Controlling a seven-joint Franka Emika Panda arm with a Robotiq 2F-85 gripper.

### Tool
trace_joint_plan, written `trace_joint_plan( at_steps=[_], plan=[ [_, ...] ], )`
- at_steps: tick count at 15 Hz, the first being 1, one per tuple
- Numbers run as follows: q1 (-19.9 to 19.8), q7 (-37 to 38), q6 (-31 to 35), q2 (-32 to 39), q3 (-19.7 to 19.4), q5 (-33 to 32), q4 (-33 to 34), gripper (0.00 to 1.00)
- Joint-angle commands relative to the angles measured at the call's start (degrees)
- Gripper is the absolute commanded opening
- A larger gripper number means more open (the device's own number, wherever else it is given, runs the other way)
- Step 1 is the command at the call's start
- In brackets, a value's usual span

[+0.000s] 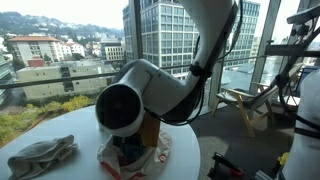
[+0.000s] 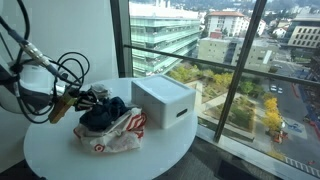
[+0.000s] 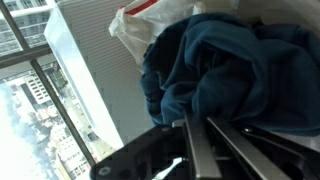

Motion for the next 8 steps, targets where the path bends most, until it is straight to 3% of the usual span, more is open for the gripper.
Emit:
trace_joint_plan(
  at_steps=[1,8],
  plan=[
    [-1.7,1.1,2.6,0.6,-2.8,-2.2,0.6,0.04],
    [-7.5,4.5,12.1,10.6,-7.9,-8.9,6.1,0.04]
  ],
)
